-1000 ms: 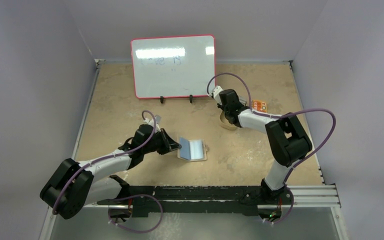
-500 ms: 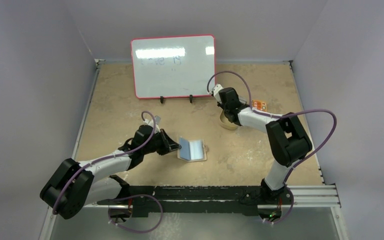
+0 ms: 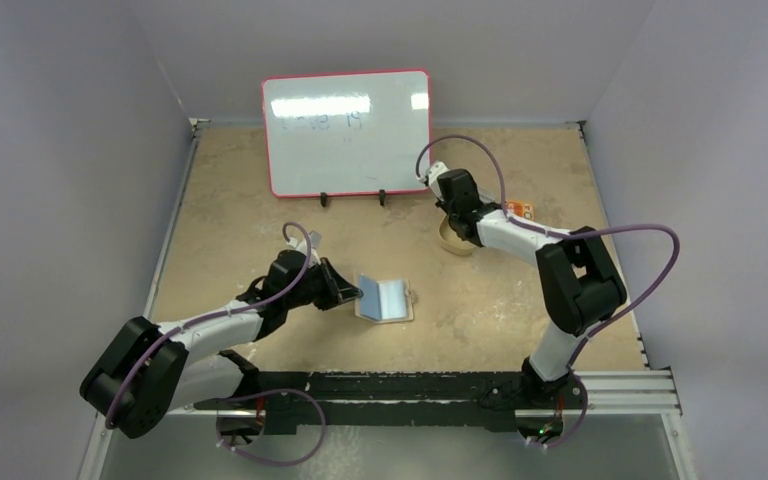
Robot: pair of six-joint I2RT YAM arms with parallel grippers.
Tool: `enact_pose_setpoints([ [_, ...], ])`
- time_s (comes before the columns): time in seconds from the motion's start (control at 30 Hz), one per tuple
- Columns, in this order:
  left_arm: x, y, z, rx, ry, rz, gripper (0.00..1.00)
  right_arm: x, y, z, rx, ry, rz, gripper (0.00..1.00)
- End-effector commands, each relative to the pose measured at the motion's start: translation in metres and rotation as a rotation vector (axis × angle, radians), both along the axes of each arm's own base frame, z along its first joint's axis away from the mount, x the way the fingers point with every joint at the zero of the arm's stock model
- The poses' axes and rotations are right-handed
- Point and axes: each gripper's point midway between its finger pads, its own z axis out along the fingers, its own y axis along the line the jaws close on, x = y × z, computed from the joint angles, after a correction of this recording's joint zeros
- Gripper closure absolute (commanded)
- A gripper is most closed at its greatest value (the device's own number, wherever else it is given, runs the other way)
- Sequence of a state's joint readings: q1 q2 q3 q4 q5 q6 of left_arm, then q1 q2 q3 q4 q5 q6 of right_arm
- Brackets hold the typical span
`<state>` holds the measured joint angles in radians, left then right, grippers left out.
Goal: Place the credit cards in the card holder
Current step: Pick up the credit card from the storage box.
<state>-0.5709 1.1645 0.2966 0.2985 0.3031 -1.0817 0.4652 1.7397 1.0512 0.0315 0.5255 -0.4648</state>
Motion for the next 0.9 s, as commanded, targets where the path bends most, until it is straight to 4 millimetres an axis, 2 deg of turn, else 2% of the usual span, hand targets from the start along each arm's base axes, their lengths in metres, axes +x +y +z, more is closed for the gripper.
enact_pose_setpoints([
  [0.0,0.007,-0.008,0.018,-0.051,-0.057,-0.007,1.0,0.012,0.002,0.04,0.057,-0.092,-0.038,0.78],
  [0.27,0.007,-0.007,0.016,-0.042,-0.057,-0.006,1.0,0.008,0.009,0.041,0.099,-0.062,-0.025,0.79],
  [0.37,0.006,-0.005,0.013,-0.024,-0.054,-0.005,1.0,0.004,0.017,0.041,0.148,-0.026,-0.002,0.87],
  [0.47,0.006,0.0,0.006,0.012,-0.05,0.003,1.0,-0.004,0.029,0.042,0.208,0.02,0.018,0.89],
  [0.57,0.006,0.002,0.001,0.031,-0.045,0.006,1.0,-0.011,0.033,0.043,0.243,0.042,0.028,0.97],
  [0.63,0.006,0.004,-0.001,0.042,-0.043,0.013,1.0,-0.016,0.036,0.046,0.27,0.051,0.035,1.0],
  [0.77,0.009,0.012,-0.006,0.085,-0.044,0.043,1.0,-0.024,0.045,0.057,0.351,0.06,0.036,1.0],
  [0.87,0.011,0.017,-0.009,0.111,-0.046,0.069,1.0,-0.033,0.062,0.07,0.454,0.065,0.049,1.0],
])
